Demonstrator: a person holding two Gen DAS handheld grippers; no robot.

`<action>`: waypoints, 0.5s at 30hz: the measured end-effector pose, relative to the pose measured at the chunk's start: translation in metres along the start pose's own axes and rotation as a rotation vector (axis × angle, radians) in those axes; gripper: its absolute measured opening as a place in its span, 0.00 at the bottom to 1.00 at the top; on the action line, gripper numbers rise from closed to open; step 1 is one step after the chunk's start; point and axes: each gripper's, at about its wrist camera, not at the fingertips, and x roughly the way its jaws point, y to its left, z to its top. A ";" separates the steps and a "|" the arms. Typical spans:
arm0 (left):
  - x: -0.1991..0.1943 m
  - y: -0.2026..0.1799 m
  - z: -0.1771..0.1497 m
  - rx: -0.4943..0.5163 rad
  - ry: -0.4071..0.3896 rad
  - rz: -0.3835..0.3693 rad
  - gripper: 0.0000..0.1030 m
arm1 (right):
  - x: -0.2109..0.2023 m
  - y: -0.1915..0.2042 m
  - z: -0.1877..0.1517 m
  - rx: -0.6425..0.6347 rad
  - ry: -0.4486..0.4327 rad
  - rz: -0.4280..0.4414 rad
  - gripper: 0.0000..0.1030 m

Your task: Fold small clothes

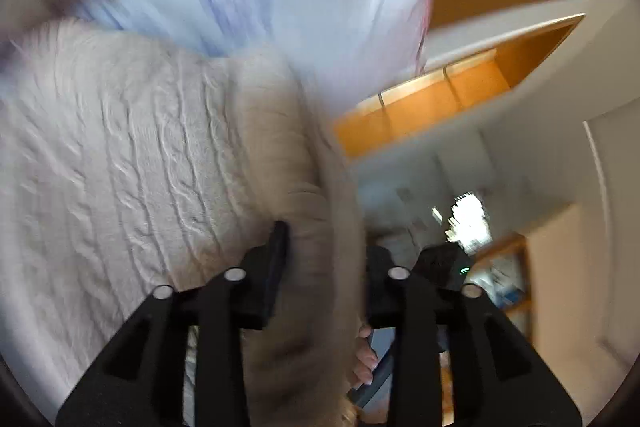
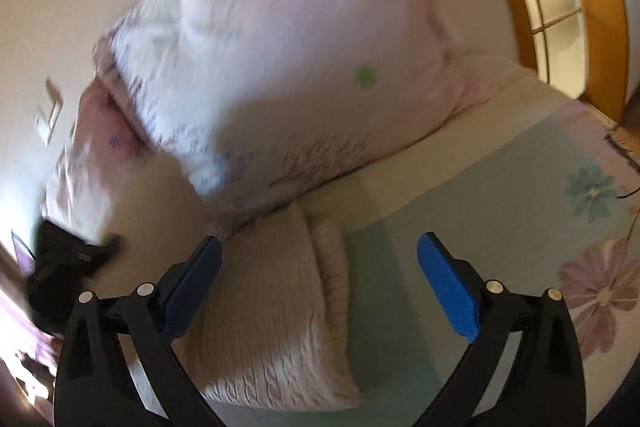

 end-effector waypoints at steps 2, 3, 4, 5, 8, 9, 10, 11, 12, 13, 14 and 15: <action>0.014 0.009 -0.002 -0.052 0.011 -0.004 0.39 | 0.004 -0.001 0.010 0.001 0.044 0.011 0.98; 0.007 0.011 -0.005 -0.056 0.003 -0.007 0.54 | 0.011 0.001 0.011 -0.013 0.083 0.018 0.98; -0.008 0.011 -0.008 -0.038 -0.028 0.011 0.62 | 0.019 0.004 0.012 -0.032 0.125 0.018 0.98; -0.037 0.011 -0.012 0.005 -0.103 0.083 0.71 | 0.033 0.008 0.012 -0.061 0.181 0.009 0.98; -0.085 0.016 -0.019 0.074 -0.222 0.292 0.82 | 0.075 0.013 0.008 -0.079 0.320 -0.015 0.97; -0.093 0.021 -0.019 0.064 -0.222 0.348 0.82 | 0.092 0.012 0.007 -0.065 0.372 -0.033 0.96; -0.096 0.031 -0.020 0.036 -0.191 0.402 0.82 | 0.106 0.009 0.005 -0.045 0.414 -0.034 0.95; -0.094 0.036 -0.020 0.018 -0.169 0.429 0.82 | 0.115 0.007 0.005 -0.022 0.439 -0.032 0.94; -0.088 0.044 -0.017 -0.004 -0.134 0.451 0.82 | 0.122 0.004 0.005 -0.003 0.458 -0.030 0.94; -0.082 0.051 -0.017 -0.015 -0.100 0.458 0.82 | 0.126 0.003 0.005 0.007 0.471 -0.029 0.94; -0.072 0.054 -0.019 -0.015 -0.065 0.462 0.82 | 0.130 0.000 0.004 0.018 0.486 -0.024 0.94; -0.062 0.055 -0.020 -0.005 -0.041 0.473 0.82 | 0.136 -0.004 0.002 0.033 0.510 -0.013 0.93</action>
